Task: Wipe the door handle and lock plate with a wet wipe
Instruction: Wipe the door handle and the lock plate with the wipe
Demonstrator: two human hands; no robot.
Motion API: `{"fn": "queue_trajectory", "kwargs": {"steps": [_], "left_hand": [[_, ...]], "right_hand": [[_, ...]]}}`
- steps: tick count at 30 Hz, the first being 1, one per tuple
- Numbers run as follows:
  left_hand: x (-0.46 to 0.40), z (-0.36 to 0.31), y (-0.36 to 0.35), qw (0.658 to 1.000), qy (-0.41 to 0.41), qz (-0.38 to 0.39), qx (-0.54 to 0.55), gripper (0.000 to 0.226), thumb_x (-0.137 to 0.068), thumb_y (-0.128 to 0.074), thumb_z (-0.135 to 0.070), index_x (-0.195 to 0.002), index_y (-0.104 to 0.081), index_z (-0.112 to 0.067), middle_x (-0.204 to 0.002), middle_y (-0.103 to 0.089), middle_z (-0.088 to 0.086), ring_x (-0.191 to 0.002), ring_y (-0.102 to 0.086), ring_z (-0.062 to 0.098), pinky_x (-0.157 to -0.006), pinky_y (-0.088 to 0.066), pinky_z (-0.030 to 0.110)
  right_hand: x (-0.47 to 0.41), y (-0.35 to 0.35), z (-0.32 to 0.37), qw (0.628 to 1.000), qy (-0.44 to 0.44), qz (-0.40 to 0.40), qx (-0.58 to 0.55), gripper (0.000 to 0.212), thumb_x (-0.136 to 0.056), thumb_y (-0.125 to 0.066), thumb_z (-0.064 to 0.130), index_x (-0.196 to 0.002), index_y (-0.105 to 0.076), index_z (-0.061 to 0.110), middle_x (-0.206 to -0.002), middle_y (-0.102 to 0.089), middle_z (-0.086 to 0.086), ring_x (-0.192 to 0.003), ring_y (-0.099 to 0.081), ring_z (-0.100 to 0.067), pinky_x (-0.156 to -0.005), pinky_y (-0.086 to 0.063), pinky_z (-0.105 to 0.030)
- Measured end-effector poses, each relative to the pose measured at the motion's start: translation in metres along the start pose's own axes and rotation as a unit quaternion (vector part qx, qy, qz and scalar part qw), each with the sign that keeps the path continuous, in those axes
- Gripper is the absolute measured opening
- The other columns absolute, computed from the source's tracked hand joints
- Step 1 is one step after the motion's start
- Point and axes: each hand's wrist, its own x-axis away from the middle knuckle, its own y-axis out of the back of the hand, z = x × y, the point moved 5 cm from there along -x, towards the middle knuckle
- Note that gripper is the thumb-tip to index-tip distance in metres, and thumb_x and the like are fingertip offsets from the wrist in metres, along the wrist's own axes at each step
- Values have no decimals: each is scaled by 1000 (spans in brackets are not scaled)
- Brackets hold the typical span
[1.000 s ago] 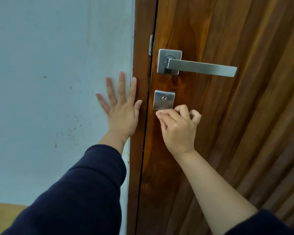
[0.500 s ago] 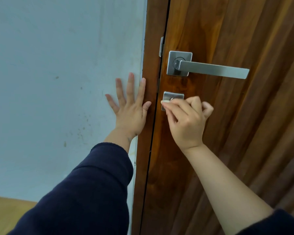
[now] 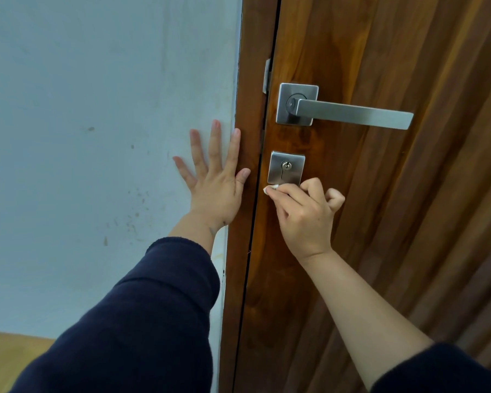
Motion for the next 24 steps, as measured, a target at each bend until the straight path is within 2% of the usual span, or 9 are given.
{"fn": "queue_trajectory", "kwargs": {"steps": [3, 6, 8, 12, 17, 22, 24], "left_hand": [[1, -1, 2, 1000, -1, 1, 3, 64, -101, -18, -46, -139, 33, -39, -153, 34, -4, -140, 33, 31, -105, 23, 61], [1, -1, 3, 1000, 6, 14, 10, 65, -101, -19, -44, -140, 32, -39, -154, 35, -2, -139, 35, 30, -105, 24, 59], [1, -2, 4, 1000, 6, 16, 7, 66, -101, -20, -45, -138, 35, -39, -152, 37, -3, -138, 36, 30, -105, 25, 59], [0, -2, 4, 1000, 6, 14, 2, 67, -101, -20, -45, -138, 35, -39, -153, 36, -2, -139, 35, 31, -106, 23, 60], [0, -2, 5, 1000, 4, 22, 3, 66, -102, -20, -45, -143, 31, -36, -153, 36, -1, -139, 36, 32, -105, 23, 60], [0, -2, 4, 1000, 0, 24, -2, 67, -101, -19, -46, -140, 35, -37, -151, 39, -1, -138, 37, 31, -105, 23, 60], [-1, -1, 4, 1000, 0, 22, -5, 68, -101, -21, -47, -141, 34, -37, -152, 38, -1, -139, 35, 32, -106, 22, 61]], "right_hand": [[7, -7, 11, 995, -99, 2, -26, 17, -89, -64, 19, -101, -76, 24, -97, -73, 8, -89, -46, -13, -78, -25, -35], [32, -12, 14, 993, -109, 32, -22, 19, -90, -61, 20, -102, -75, 26, -99, -72, 8, -89, -45, -14, -78, -26, -36], [38, -4, -2, 991, -132, 12, -5, 14, -88, -67, 25, -98, -75, 27, -94, -72, 7, -88, -46, -14, -78, -27, -38], [21, -2, -7, 975, -219, -30, -19, 14, -88, -65, 28, -97, -75, 24, -92, -73, 8, -88, -47, -11, -80, -23, -34], [38, -13, 8, 986, -164, 18, -30, 11, -84, -71, 26, -93, -76, 24, -90, -72, 7, -88, -47, -12, -80, -25, -36], [31, -2, -17, 960, -277, -37, -33, 12, -87, -66, 27, -94, -75, 23, -91, -73, 7, -93, -48, -11, -86, -22, -33], [25, -3, -12, 965, -259, -30, -41, 12, -87, -67, 26, -94, -76, 23, -92, -73, 7, -93, -51, -12, -86, -22, -31]]}}
